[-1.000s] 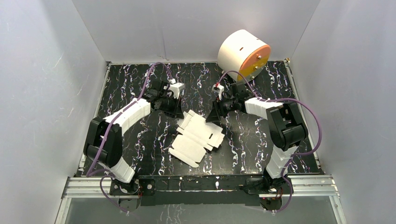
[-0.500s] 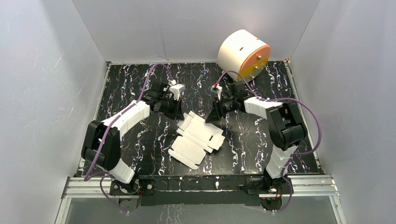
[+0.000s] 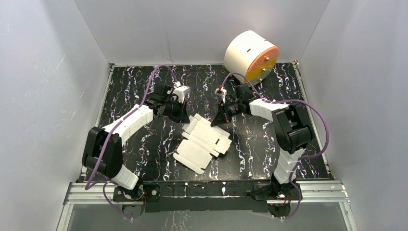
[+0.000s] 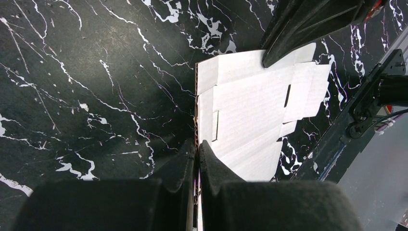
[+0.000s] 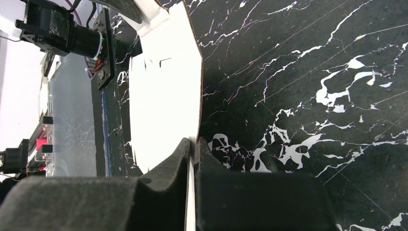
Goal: Fold the paper box
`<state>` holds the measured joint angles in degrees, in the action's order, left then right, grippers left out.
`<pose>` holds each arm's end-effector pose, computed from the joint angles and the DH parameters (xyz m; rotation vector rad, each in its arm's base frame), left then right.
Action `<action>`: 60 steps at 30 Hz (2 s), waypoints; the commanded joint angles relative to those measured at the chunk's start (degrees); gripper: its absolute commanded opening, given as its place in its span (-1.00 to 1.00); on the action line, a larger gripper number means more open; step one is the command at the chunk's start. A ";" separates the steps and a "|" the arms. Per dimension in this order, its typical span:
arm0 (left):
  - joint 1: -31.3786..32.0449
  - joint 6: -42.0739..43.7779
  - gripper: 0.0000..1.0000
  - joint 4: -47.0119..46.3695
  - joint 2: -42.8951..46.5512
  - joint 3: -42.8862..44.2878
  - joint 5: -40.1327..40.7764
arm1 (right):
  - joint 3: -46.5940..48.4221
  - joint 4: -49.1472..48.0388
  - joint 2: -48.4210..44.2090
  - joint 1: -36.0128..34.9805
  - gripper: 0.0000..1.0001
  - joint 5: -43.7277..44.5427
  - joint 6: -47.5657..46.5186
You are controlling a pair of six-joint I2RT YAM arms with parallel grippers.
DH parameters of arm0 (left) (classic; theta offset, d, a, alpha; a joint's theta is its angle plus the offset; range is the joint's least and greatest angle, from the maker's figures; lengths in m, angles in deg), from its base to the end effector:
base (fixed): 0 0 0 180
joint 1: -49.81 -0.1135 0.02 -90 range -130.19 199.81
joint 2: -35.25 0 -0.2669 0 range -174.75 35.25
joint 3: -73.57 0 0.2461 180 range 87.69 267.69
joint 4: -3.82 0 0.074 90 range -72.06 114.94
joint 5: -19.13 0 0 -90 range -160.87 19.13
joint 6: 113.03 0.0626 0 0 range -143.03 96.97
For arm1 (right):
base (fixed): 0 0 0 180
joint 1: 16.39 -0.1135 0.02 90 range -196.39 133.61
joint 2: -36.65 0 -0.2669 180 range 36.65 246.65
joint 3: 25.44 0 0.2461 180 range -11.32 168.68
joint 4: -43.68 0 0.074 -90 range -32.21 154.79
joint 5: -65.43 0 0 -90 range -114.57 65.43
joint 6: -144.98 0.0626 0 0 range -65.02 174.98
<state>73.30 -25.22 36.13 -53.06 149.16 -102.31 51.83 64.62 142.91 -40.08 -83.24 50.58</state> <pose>0.3009 -0.1664 0.2360 0.7055 2.2657 -0.8636 0.3252 0.2011 0.1689 -1.0015 2.0877 1.3953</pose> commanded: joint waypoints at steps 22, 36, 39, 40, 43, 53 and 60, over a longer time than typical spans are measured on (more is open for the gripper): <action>5.86 -32.28 -0.10 -11.89 10.64 -11.69 11.02 | 5.38 6.37 -5.62 -8.48 -1.00 35.65 -7.21; 9.74 -41.93 -0.51 -29.57 -2.02 -20.61 12.98 | 4.44 5.69 -7.93 -17.30 -0.95 55.98 -11.04; 9.89 -43.19 -0.55 -31.92 -4.27 -21.32 12.87 | 3.71 4.77 -8.08 -19.94 -0.95 61.61 -12.16; 9.95 -43.54 -0.56 -32.66 -4.85 -21.68 12.95 | 3.40 4.34 -8.04 -20.78 -0.95 63.43 -12.63; 10.00 -44.33 -0.57 -34.01 -6.09 -22.23 13.56 | 2.67 3.32 -7.68 -23.52 -0.95 69.57 -13.70; 10.13 -46.23 -0.59 -36.49 -6.19 -24.15 14.69 | -0.68 -2.76 -7.47 -31.47 -0.94 82.63 -17.36; 10.17 -47.86 -0.59 -38.46 -4.97 -25.61 14.43 | -1.66 -4.79 -7.56 -34.24 -0.93 87.32 -18.89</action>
<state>82.83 -72.56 -2.31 -58.79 124.83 -89.57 50.65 65.21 137.38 -72.03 2.00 33.18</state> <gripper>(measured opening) 0.206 0.057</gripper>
